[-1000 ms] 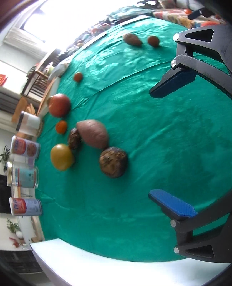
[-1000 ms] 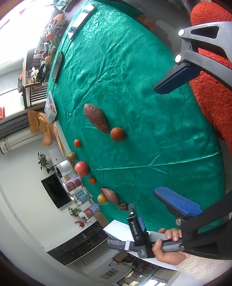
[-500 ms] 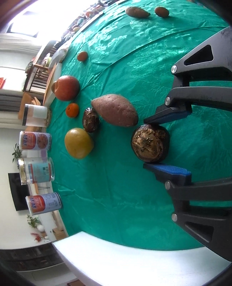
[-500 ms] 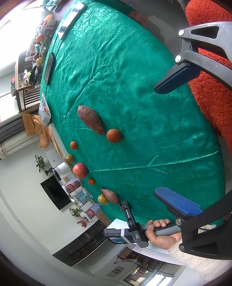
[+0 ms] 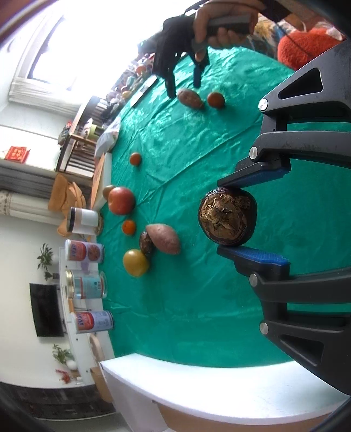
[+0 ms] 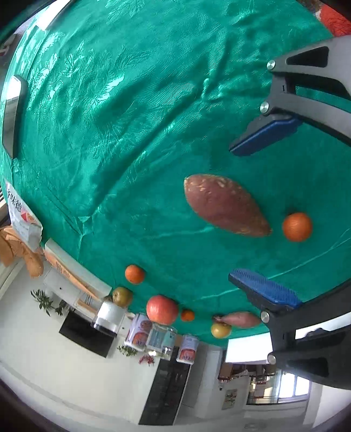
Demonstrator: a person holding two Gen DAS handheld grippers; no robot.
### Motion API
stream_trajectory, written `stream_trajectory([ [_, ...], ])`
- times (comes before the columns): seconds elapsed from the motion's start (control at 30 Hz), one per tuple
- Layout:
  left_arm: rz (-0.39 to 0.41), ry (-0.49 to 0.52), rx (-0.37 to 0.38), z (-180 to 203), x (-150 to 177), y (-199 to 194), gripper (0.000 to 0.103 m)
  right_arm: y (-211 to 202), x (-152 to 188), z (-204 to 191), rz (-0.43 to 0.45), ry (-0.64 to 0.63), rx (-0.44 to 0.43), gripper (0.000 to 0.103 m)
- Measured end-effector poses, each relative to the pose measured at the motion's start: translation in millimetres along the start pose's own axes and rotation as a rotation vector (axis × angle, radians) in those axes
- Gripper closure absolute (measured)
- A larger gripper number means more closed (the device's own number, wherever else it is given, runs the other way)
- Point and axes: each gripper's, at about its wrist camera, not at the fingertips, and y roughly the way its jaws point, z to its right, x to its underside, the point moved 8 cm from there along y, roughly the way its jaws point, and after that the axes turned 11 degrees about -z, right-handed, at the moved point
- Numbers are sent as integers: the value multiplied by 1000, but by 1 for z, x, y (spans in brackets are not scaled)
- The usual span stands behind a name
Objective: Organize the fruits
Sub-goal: 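Carry the dried fruit into the box with the left gripper while the right gripper grasps a sweet potato, then open the left gripper over the box while the right gripper releases the sweet potato there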
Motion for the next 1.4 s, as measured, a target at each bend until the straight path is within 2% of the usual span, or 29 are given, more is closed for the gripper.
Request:
stream_trajectory([
  [0.03, 4, 2, 6, 1, 2, -7, 60, 8, 0, -2, -26, 6, 39, 36],
  [0.07, 7, 4, 10, 2, 4, -13, 60, 7, -2, -5, 2, -3, 74, 37],
  [0.1, 11, 6, 14, 3, 6, -19, 60, 9, -2, -6, -4, -6, 94, 45],
  [0.13, 14, 8, 16, 3, 9, -25, 60, 10, -4, -6, -1, -4, 90, 59],
  [0.23, 20, -1, 38, 1, 16, -41, 60, 6, -4, -4, 3, -5, 53, 60],
  [0.3, 27, -29, 67, -4, 18, -57, 60, -6, -2, -12, 23, -33, -40, 60],
  [0.4, 66, -78, 118, -14, 17, -93, 60, -31, 9, -43, 64, -108, -139, 60],
  [0.47, 112, -95, 128, -22, 12, -123, 60, -46, 25, -80, 74, -200, -189, 60],
  [0.57, 182, -118, 96, -43, 7, -167, 60, -56, 67, -152, 36, -349, -288, 60],
  [0.63, 199, -149, 50, -68, 8, -186, 60, -54, 109, -207, -18, -457, -361, 60],
  [0.7, 209, -189, -33, -102, 14, -195, 60, -45, 160, -260, -85, -560, -433, 60],
  [0.83, 146, -325, -208, -185, 44, -185, 60, -7, 270, -352, -237, -742, -527, 60],
  [0.9, 110, -392, -282, -222, 65, -178, 60, 18, 312, -381, -297, -820, -518, 60],
  [1.0, 63, -471, -346, -264, 95, -169, 60, 58, 359, -401, -347, -918, -431, 60],
  [1.13, 30, -525, -385, -294, 119, -161, 60, 104, 393, -410, -392, -982, -317, 60],
  [1.27, 24, -547, -383, -300, 123, -157, 59, 127, 412, -420, -414, -1017, -269, 60],
  [1.3, 23, -547, -394, -300, 122, -156, 56, 132, 413, -422, -416, -1014, -268, 60],
  [1.33, 22, -546, -412, -299, 122, -157, 38, 131, 412, -424, -402, -1001, -272, 58],
  [1.37, 21, -544, -436, -299, 120, -157, 26, 127, 408, -424, -385, -988, -282, 55],
  [1.4, 29, -544, -463, -298, 119, -159, 10, 121, 402, -423, -366, -973, -292, 39],
])
